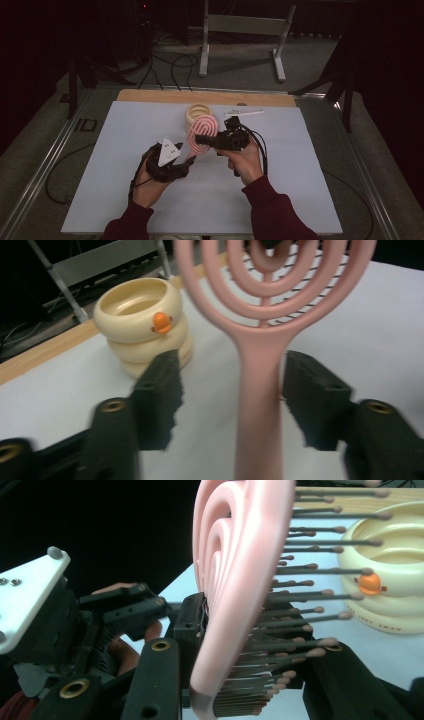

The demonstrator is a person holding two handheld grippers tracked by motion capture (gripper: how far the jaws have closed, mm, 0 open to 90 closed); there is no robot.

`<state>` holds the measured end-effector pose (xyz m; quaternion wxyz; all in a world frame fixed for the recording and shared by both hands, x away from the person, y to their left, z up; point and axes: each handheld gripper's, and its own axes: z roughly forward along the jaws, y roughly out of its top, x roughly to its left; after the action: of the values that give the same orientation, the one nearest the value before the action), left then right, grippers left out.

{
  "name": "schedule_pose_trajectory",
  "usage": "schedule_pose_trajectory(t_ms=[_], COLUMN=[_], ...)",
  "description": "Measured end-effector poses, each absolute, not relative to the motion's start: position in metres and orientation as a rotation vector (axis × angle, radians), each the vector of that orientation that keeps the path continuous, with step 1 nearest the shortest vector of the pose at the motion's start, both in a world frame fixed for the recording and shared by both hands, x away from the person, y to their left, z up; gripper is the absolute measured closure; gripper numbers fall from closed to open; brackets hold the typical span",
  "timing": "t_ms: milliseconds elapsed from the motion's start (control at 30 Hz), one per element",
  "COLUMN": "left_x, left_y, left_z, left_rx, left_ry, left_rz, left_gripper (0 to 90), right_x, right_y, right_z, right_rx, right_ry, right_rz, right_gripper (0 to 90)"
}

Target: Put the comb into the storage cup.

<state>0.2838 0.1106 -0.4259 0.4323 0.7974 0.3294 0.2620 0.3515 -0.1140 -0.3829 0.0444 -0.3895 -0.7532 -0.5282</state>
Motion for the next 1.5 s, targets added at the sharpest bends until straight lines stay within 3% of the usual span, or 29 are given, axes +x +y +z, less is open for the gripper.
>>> schedule_pose_trajectory(t_ms=[167,400,767,1100,1500], left_x=[0.285,0.282,0.272,0.251,0.236], left_y=[0.119,0.130,0.159,0.209,0.231], left_z=[-0.421,-0.415,-0.417,-0.437,-0.463], left_rx=[1.954,1.935,1.871,1.752,1.726], left_ry=[0.875,0.897,0.933,0.999,1.001], left_rz=[0.671,0.684,0.742,0.815,0.741], left_gripper=[15.5,0.3,0.0,0.0,0.0], right_x=[0.352,0.353,0.356,0.361,0.363], right_y=[-0.117,-0.117,-0.124,-0.129,-0.132], right_z=[-0.381,-0.377,-0.371,-0.370,-0.369], right_rx=[-1.206,-1.198,-1.235,-1.270,-1.289], right_ry=[-2.290,-2.301,-2.313,-2.303,-2.300], right_rz=[-1.633,-1.643,-1.659,-1.679,-1.704], right_gripper=[63.8,63.8,63.8,63.9,63.9])
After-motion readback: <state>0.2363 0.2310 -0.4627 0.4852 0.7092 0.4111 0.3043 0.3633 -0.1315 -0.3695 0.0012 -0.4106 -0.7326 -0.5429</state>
